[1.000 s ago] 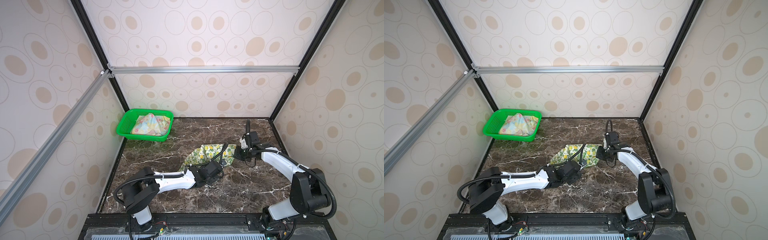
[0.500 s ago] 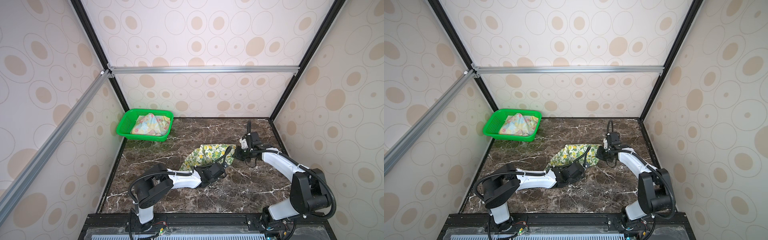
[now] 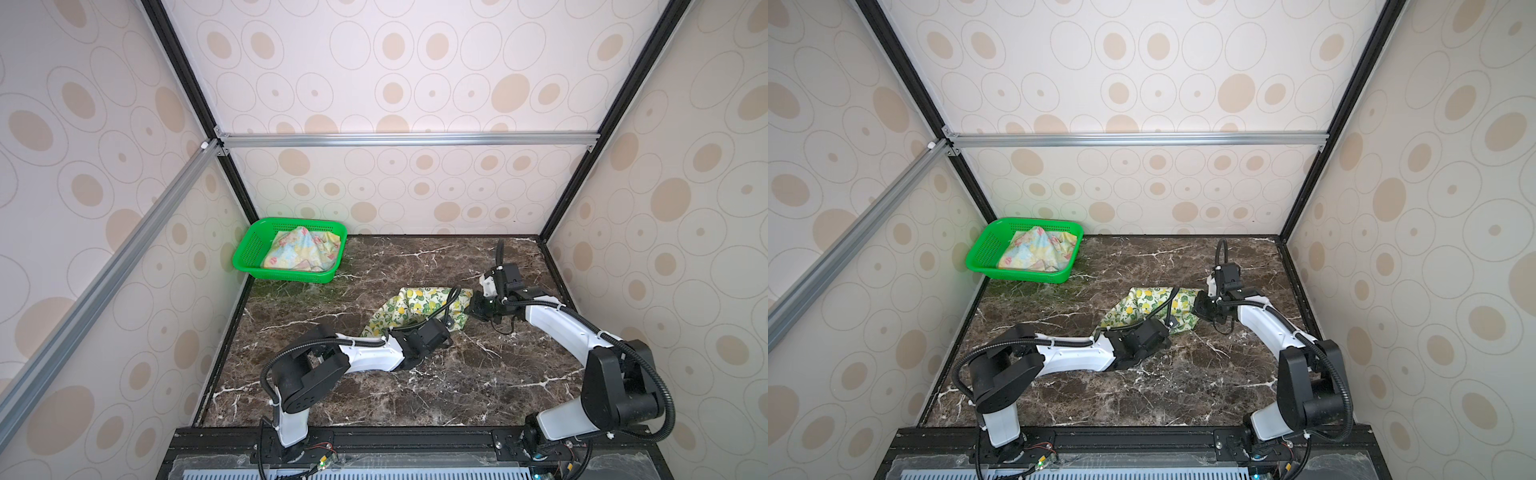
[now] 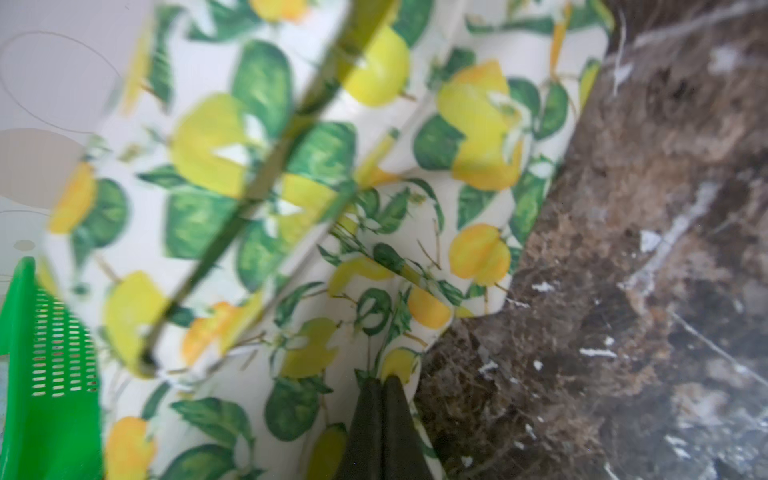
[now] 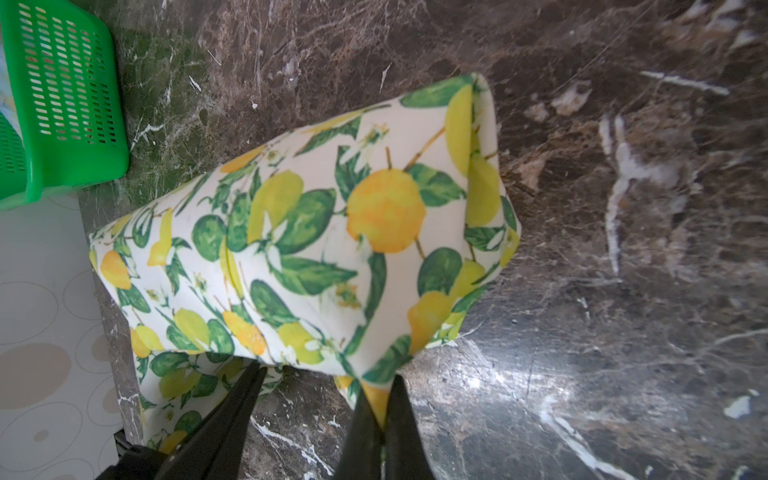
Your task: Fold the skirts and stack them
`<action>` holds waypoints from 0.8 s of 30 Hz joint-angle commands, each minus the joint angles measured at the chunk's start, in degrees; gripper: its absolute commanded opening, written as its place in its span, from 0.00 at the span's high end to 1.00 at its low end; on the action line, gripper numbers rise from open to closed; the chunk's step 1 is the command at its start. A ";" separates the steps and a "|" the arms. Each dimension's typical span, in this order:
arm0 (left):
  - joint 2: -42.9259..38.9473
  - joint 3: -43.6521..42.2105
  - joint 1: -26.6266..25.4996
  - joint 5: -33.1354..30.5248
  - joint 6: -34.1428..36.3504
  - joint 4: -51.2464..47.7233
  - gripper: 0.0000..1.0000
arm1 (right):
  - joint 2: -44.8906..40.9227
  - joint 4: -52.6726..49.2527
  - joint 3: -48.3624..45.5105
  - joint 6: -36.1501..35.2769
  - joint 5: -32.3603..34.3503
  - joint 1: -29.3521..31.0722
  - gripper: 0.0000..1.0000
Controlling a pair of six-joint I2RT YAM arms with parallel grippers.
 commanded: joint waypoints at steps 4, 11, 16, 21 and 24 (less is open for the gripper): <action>-11.39 7.87 4.89 2.88 -2.29 -4.11 1.00 | -2.35 -2.57 4.64 -1.07 3.03 -1.00 1.00; -20.77 10.61 10.05 3.03 -5.29 -6.87 1.00 | -4.97 -4.91 8.97 -3.28 5.70 -1.26 1.00; -27.12 10.13 14.18 2.86 -8.29 -6.91 1.00 | -8.57 -5.16 10.55 -4.29 6.36 -1.77 1.00; -28.94 9.56 18.71 3.06 -9.07 -4.18 1.00 | -6.42 -4.36 14.81 -6.29 6.51 -3.63 1.00; -27.00 10.10 22.75 4.30 -9.74 -0.90 1.00 | -1.72 -3.67 19.64 -6.22 3.75 -5.87 1.00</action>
